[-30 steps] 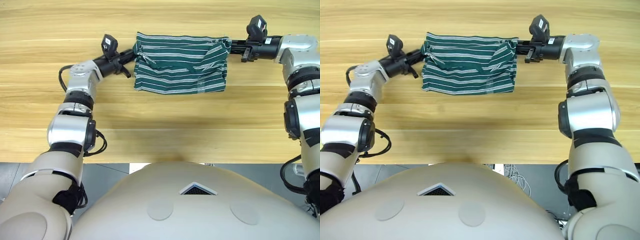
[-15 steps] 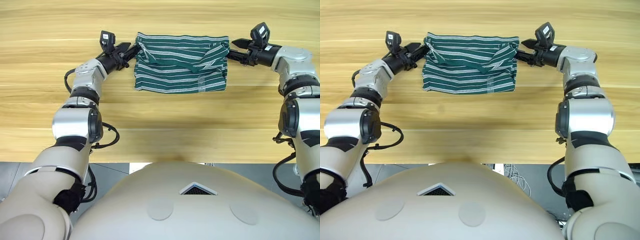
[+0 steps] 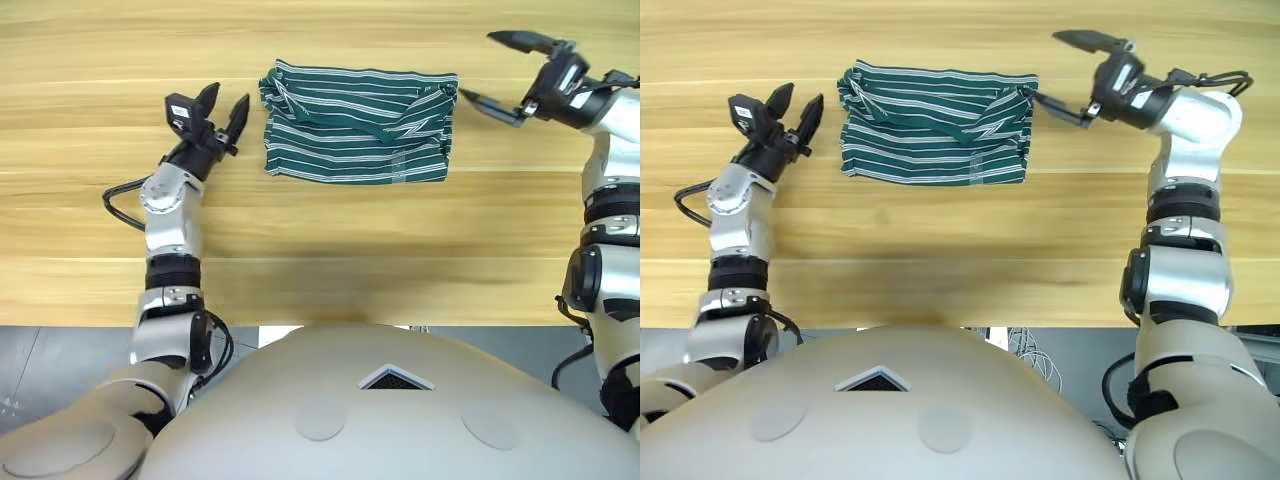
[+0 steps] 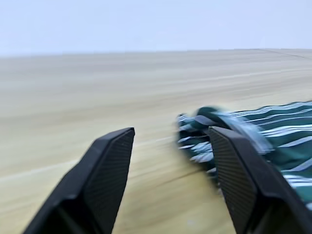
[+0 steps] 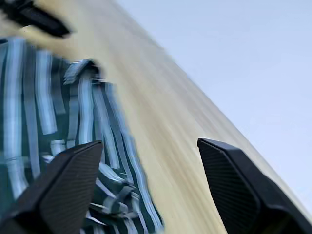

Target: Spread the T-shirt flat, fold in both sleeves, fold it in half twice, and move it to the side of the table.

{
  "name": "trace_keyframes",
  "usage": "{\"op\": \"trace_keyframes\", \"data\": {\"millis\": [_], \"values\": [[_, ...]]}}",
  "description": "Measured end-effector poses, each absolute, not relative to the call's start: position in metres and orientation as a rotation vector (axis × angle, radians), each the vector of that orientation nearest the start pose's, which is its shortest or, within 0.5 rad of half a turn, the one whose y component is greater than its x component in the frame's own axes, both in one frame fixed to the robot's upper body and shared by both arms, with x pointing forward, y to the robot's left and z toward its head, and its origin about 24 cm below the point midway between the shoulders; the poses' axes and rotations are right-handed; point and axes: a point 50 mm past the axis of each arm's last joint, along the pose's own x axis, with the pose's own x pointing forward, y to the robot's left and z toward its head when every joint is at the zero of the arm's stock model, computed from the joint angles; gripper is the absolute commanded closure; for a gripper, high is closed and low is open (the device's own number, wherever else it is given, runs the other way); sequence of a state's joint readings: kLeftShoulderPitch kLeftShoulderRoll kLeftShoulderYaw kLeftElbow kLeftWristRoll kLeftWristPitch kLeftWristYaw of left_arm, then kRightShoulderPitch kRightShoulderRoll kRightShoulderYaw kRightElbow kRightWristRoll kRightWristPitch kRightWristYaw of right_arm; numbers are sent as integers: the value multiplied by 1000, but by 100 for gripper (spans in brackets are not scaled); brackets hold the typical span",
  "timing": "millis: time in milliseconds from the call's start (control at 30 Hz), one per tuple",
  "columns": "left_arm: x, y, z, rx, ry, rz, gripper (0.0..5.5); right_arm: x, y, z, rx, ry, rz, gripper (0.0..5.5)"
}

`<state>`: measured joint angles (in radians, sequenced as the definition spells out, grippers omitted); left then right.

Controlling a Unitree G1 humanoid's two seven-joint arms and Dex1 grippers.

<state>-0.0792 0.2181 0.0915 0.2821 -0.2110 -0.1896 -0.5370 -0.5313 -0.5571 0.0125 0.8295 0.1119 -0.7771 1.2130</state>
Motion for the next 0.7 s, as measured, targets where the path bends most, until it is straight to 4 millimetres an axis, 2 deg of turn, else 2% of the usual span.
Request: {"op": "trace_keyframes", "data": {"millis": [67, 267, 333, 433, 500, 633, 700], "values": [[257, 175, 36, 29, -40, -448, 281, 303, -210, 83, -757, -154, 1184, 189], [247, 122, 43, 219, -39, -533, 281, 309, -179, 64, -909, -52, 1316, 189], [240, 100, 46, 296, -51, -588, 281, 313, -174, 54, -959, 26, 1330, 218], [229, 78, 40, 331, -24, -662, 281, 319, -173, 49, -1000, 93, 1315, 274], [226, 72, 33, 352, 10, -685, 281, 319, -174, 44, -994, 120, 1303, 315], [223, 73, 5, 366, 140, -691, 281, 321, -170, 40, -1016, 151, 1302, 386], [223, 70, 1, 367, 154, -702, 281, 322, -168, 39, -1006, 158, 1292, 427]]}}
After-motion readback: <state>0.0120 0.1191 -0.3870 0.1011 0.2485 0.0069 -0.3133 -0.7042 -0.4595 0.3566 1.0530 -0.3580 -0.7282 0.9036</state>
